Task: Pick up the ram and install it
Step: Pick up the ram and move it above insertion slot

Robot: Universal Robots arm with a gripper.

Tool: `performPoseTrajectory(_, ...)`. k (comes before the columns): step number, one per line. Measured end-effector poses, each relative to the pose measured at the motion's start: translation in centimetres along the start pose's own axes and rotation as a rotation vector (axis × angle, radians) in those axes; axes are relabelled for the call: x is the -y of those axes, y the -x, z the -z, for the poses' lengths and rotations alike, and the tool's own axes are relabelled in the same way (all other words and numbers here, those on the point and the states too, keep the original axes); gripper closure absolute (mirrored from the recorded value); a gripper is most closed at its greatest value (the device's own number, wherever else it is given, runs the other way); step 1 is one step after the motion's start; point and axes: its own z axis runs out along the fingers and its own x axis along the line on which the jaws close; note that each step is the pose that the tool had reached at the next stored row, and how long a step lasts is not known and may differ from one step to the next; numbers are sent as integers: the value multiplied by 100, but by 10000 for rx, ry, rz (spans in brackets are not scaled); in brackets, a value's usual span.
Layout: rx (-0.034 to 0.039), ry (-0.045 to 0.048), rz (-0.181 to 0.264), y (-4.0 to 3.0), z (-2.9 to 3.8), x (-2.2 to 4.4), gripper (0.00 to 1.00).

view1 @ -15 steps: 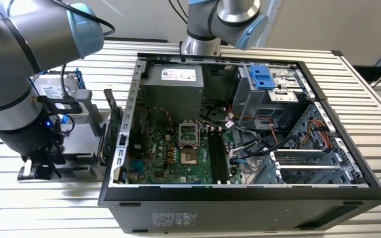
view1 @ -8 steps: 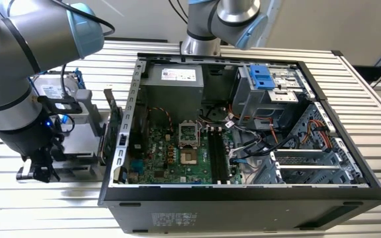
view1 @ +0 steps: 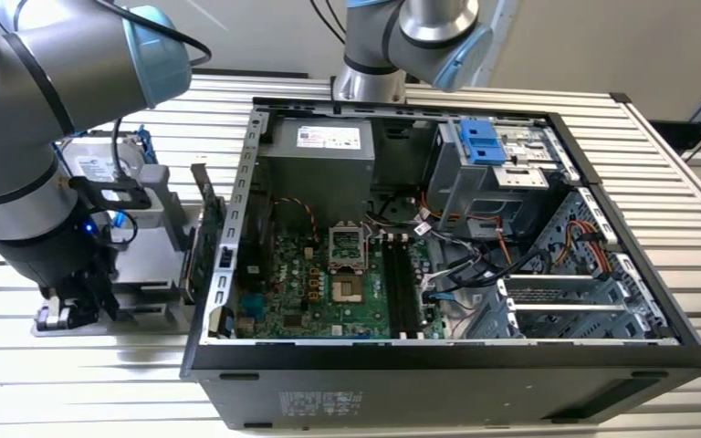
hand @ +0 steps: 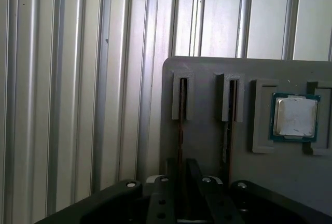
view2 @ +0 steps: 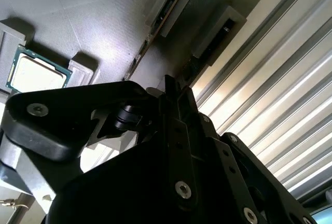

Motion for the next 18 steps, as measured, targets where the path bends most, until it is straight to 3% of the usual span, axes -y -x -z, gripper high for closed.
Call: performPoseTrajectory(18,0,0,0,0,-5,0,100)
